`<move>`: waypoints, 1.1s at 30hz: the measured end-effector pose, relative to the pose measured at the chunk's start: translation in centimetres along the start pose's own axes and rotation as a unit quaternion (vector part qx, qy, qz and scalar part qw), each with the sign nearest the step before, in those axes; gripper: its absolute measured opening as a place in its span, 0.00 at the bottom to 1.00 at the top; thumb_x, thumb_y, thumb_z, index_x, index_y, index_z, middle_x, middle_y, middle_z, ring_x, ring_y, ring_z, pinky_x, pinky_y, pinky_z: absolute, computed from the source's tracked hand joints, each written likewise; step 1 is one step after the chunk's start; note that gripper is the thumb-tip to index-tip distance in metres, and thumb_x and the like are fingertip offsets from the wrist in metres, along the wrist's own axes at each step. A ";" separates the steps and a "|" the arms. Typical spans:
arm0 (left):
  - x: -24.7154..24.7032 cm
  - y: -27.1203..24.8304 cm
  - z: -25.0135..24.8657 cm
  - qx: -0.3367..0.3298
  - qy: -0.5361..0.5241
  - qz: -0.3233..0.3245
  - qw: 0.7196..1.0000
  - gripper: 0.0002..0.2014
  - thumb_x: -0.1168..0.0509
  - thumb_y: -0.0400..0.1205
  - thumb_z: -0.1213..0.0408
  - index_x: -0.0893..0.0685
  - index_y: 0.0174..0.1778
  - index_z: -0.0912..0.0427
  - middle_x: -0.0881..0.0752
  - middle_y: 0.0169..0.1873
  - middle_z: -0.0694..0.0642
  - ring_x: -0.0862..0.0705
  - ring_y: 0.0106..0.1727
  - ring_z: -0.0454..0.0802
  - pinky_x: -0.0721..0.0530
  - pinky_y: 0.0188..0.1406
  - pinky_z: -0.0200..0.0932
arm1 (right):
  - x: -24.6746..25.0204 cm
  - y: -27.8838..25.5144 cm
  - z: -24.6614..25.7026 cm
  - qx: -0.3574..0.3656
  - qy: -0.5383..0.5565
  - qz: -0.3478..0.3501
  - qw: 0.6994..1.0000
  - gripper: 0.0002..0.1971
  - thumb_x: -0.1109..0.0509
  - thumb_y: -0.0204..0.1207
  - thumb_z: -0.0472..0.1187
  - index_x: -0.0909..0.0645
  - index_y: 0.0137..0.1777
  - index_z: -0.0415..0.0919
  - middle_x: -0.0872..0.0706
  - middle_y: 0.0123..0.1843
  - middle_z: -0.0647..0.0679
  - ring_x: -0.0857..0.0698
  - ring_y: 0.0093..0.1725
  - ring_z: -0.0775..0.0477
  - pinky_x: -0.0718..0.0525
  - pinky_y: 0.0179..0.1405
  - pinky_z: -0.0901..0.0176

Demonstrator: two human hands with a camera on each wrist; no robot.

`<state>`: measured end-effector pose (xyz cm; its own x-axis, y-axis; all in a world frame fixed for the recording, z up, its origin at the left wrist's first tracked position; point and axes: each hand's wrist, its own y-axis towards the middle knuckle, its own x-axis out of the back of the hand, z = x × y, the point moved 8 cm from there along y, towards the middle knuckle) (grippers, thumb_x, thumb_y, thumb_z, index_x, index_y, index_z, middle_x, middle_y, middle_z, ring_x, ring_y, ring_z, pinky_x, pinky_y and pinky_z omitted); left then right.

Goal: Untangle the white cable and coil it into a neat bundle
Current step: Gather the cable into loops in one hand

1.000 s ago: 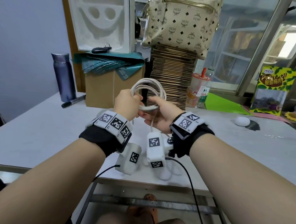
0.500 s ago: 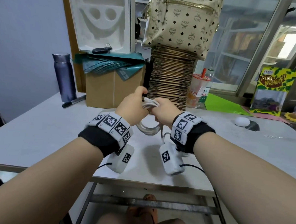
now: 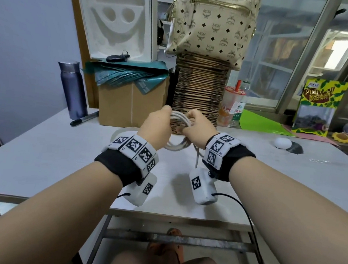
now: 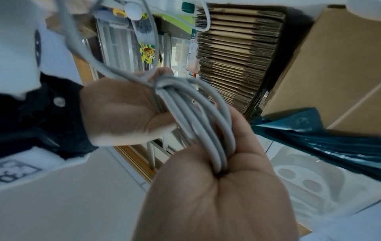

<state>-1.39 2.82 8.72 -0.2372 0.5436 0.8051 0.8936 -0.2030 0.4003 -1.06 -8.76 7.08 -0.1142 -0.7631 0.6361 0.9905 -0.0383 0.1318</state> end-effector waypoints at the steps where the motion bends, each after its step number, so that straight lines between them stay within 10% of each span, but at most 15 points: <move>1: 0.2 0.2 0.4 0.016 -0.041 -0.018 0.999 0.04 0.48 0.85 0.71 0.32 0.46 0.59 0.22 0.39 0.60 0.24 0.39 0.57 0.29 0.36 0.47 | 0.6 -0.1 -0.1 0.004 -0.012 -0.032 0.999 0.10 0.29 0.75 0.44 0.28 0.49 0.47 0.16 0.38 0.51 0.19 0.34 0.50 0.21 0.33 0.57; 8: 0.4 -0.5 1.4 0.083 -0.267 -0.091 0.956 0.09 0.52 0.83 0.76 0.30 0.45 0.60 0.25 0.33 0.54 0.20 0.27 0.48 0.23 0.23 0.37 | 0.3 -0.1 -1.4 -0.039 0.001 -0.001 0.999 0.11 0.31 0.68 0.52 0.18 0.37 0.43 0.15 0.32 0.48 0.16 0.38 0.44 0.14 0.47 0.46; 13: 0.5 -0.1 4.7 0.178 -0.364 -0.161 0.900 0.06 0.49 0.85 0.69 0.28 0.47 0.59 0.25 0.34 0.53 0.18 0.34 0.56 0.16 0.38 0.51 | -0.7 -1.7 -1.4 0.010 0.000 0.054 0.998 0.23 0.37 0.77 0.61 0.15 0.39 0.41 0.21 0.28 0.51 0.23 0.31 0.52 0.26 0.35 0.58; 18: 1.6 -0.1 6.4 0.219 -0.429 -0.190 0.855 0.14 0.51 0.87 0.68 0.30 0.37 0.51 0.26 0.37 0.52 0.19 0.29 0.49 0.14 0.46 0.52 | -1.0 -1.3 -2.7 0.030 -0.102 0.083 0.991 0.14 0.30 0.74 0.55 0.13 0.39 0.45 0.21 0.30 0.55 0.23 0.32 0.55 0.28 0.31 0.62; 27: 3.9 -0.9 9.5 0.312 -0.522 -0.313 0.729 0.13 0.53 0.85 0.74 0.26 0.50 0.55 0.19 0.39 0.53 0.17 0.32 0.46 0.15 0.44 0.46 | 2.2 0.2 -6.4 -0.050 -0.291 -0.046 0.954 0.08 0.38 0.78 0.41 0.18 0.48 0.54 0.18 0.58 0.46 0.20 0.59 0.41 0.31 0.61 0.47; 30: 5.4 -1.2 10.4 0.341 -0.502 -0.342 0.717 0.16 0.49 0.86 0.71 0.26 0.68 0.63 0.17 0.61 0.58 0.17 0.51 0.48 0.19 0.49 0.41 | 4.6 0.1 -8.3 -0.087 -0.352 -0.091 0.928 0.11 0.39 0.79 0.41 0.16 0.54 0.51 0.18 0.58 0.44 0.20 0.59 0.40 0.32 0.61 0.48; 33: 6.1 -1.3 9.9 0.319 -0.501 -0.369 0.715 0.14 0.52 0.85 0.71 0.23 0.58 0.58 0.16 0.53 0.58 0.14 0.50 0.50 0.15 0.51 0.39 | 6.2 -0.7 -9.3 -0.141 -0.410 -0.125 0.893 0.14 0.35 0.77 0.54 0.18 0.59 0.51 0.20 0.61 0.43 0.23 0.62 0.40 0.35 0.62 0.46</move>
<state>-0.24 14.43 8.80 -0.6271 0.6863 -0.3683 0.7337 0.6792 0.0164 -1.71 -19.47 3.85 -0.2380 0.0155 0.9711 0.8926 -0.3907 0.2250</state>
